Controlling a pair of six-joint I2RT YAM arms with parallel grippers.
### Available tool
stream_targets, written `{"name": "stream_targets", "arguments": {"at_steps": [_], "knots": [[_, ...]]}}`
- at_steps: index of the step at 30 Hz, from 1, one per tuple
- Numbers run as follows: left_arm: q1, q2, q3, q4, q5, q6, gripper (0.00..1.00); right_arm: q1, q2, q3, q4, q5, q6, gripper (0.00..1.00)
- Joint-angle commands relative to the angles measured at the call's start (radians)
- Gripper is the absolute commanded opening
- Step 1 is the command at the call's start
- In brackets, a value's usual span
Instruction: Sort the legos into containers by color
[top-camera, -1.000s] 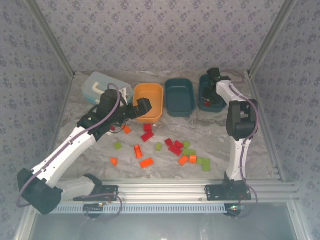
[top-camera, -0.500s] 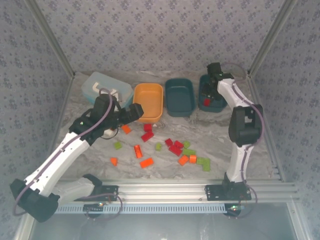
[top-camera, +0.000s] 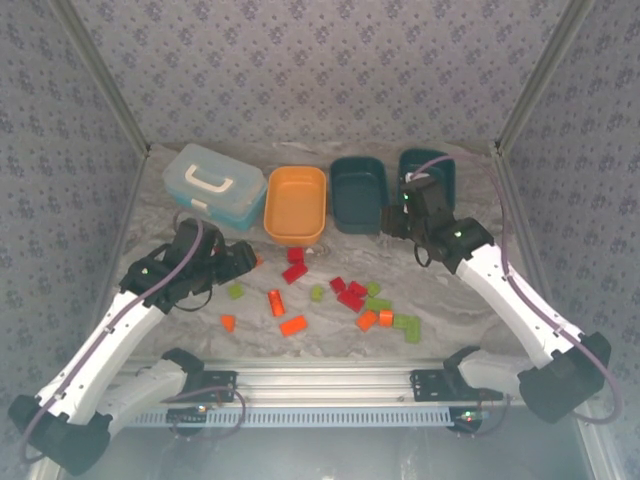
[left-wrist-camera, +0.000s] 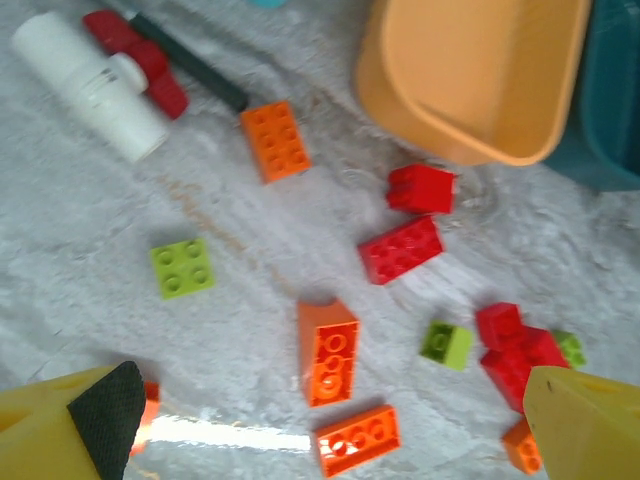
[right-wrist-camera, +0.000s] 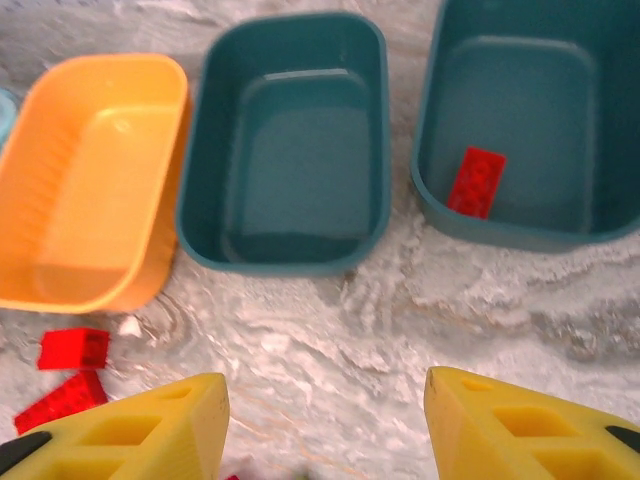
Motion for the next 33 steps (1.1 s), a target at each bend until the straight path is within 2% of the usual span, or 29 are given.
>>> {"name": "stream_targets", "arguments": {"at_steps": [1,4,6,10,12,14,17,19,22,29,31,33], "knots": [[0.054,0.005,-0.03,-0.075,-0.042,-0.034,0.99,0.051,-0.033,-0.051,0.035,-0.067,-0.001,0.55],[0.11,0.026,-0.095,-0.043,0.012,-0.038,0.99,0.153,-0.038,-0.134,0.111,-0.141,0.01,0.56],[0.117,0.052,-0.129,-0.029,0.05,-0.042,0.93,0.207,-0.031,-0.181,0.156,-0.194,0.032,0.56],[0.109,0.073,-0.207,-0.081,0.075,-0.064,0.85,0.318,-0.019,-0.23,0.18,-0.15,0.077,0.56],[0.092,0.036,-0.266,-0.076,0.093,-0.082,0.84,0.348,-0.019,-0.24,0.182,-0.129,0.093,0.56],[0.074,-0.005,-0.33,-0.045,0.127,-0.104,0.84,0.359,-0.016,-0.249,0.194,-0.13,0.105,0.56],[0.051,0.015,-0.366,-0.012,0.127,-0.13,0.83,0.364,-0.006,-0.246,0.204,-0.138,0.113,0.56],[0.046,0.051,-0.364,0.014,0.127,-0.131,0.79,0.368,0.0,-0.238,0.208,-0.143,0.113,0.57],[0.007,0.09,-0.353,0.027,0.078,-0.141,0.75,0.372,0.014,-0.227,0.202,-0.142,0.11,0.56],[-0.037,0.132,-0.396,0.049,0.002,-0.152,0.74,0.374,0.013,-0.233,0.21,-0.135,0.131,0.57],[-0.037,0.13,-0.399,0.05,-0.028,-0.163,0.77,0.378,0.013,-0.231,0.211,-0.138,0.132,0.57],[-0.037,0.122,-0.403,0.055,-0.047,-0.19,0.87,0.385,0.013,-0.226,0.203,-0.137,0.13,0.57]]}}
